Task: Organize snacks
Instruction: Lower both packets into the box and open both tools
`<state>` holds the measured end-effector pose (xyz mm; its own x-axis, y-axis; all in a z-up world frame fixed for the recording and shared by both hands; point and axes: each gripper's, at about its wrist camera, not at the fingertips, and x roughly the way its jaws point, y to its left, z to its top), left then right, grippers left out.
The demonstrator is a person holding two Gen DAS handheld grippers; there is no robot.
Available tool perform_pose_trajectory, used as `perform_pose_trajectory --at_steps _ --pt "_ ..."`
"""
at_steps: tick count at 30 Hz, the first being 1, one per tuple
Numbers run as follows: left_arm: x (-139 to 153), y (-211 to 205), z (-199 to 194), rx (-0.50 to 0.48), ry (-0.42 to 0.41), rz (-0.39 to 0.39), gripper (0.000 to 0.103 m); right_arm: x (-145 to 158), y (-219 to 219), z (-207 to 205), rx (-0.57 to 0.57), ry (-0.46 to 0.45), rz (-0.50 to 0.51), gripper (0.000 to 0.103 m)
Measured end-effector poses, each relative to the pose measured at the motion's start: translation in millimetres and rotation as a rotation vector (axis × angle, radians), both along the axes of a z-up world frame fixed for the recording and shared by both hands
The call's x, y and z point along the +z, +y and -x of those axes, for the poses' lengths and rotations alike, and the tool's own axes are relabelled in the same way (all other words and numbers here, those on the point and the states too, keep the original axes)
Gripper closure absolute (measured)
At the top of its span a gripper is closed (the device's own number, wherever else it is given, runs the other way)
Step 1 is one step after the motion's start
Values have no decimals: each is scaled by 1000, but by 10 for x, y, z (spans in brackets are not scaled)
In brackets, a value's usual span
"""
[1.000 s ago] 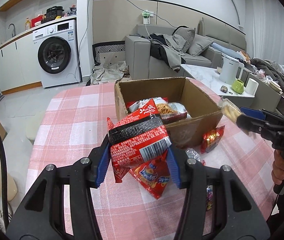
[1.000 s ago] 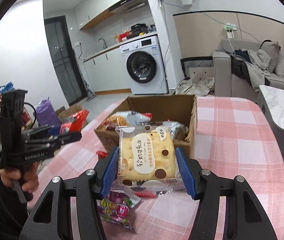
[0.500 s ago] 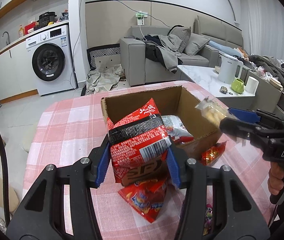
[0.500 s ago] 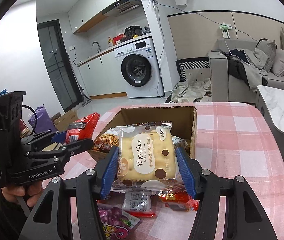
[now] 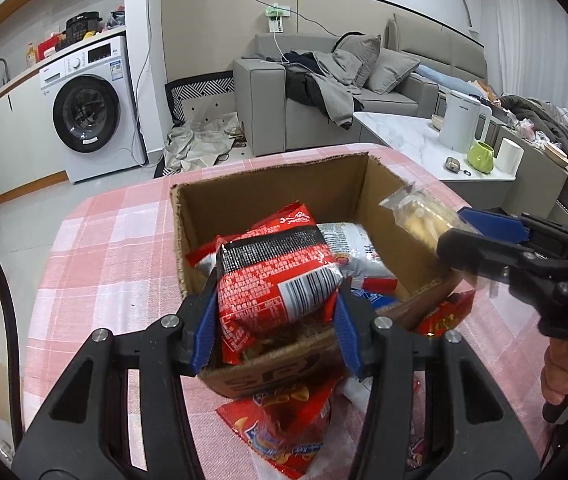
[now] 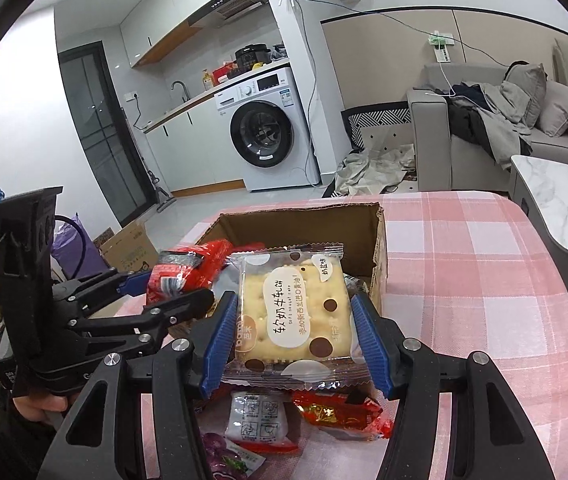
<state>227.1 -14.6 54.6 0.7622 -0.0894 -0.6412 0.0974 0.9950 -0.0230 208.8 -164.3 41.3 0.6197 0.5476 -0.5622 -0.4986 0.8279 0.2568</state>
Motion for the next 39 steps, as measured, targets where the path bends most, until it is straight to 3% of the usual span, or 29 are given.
perform_pose_trajectory --at_steps 35,37,39 --pt "-252 88 -427 31 30 45 55 -137 178 -451 -22 27 -9 44" --pt "-230 94 -386 45 23 42 54 -116 160 -436 -16 20 -19 42" --pt "-224 111 -347 56 31 25 52 -79 128 -398 -24 -3 -14 32"
